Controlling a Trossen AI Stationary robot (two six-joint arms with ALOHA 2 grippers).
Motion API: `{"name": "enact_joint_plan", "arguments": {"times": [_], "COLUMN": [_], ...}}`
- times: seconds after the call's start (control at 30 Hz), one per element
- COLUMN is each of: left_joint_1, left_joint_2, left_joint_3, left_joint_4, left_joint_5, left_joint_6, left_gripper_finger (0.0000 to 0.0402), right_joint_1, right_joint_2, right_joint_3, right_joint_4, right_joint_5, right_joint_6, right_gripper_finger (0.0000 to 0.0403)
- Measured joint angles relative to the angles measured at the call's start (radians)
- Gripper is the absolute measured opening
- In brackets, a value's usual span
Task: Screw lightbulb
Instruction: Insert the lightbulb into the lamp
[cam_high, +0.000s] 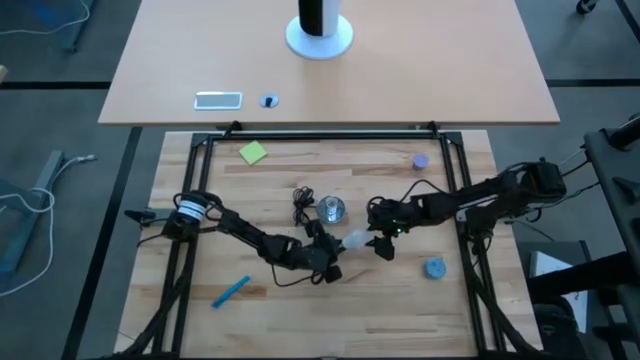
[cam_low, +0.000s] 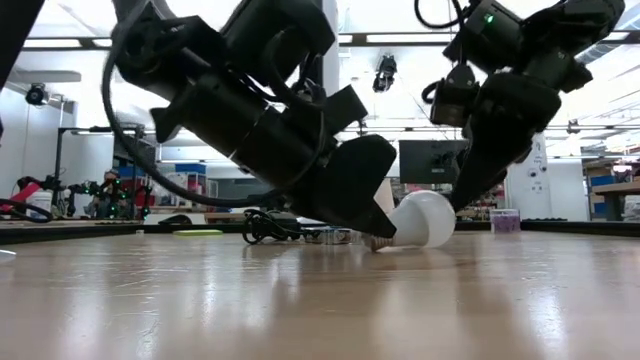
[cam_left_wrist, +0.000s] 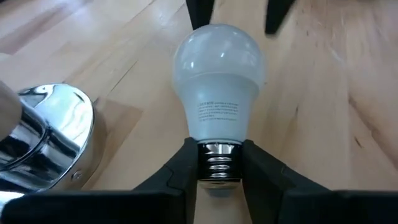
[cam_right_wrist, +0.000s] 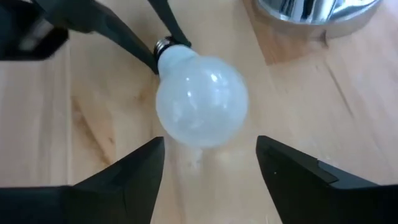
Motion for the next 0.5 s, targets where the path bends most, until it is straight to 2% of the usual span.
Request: {"name": "enact_joint_plan", "arguments": {"times": [0.17, 0.33, 0.5], "left_joint_1": [-0.041, -0.071, -0.077], "left_joint_2": [-0.010, -0.058, -0.117], "left_joint_3": [-0.003, -0.003, -0.003], "left_joint_4": [-0.004, 0.019, 0.047], "left_joint_5": [-0.057, -0.123, -0.124], "left_joint_6": [0.074, 0.153, 0.226], "left_gripper_finger": [0.0079, 0.0034, 0.0001], "right_joint_1": [0.003, 0.035, 0.096], "right_joint_2": [-0.123, -0.247, -0.332], "right_joint_3": [0.000, 0.000, -0.001], "right_joint_4": [-0.037, -0.040, -0.021], "right_joint_5": [0.000, 0.000, 0.019], "right_joint_6": [-0.019, -0.122, -0.170], "right_gripper_finger": [0.0243, 0.0245, 0.0248]}}
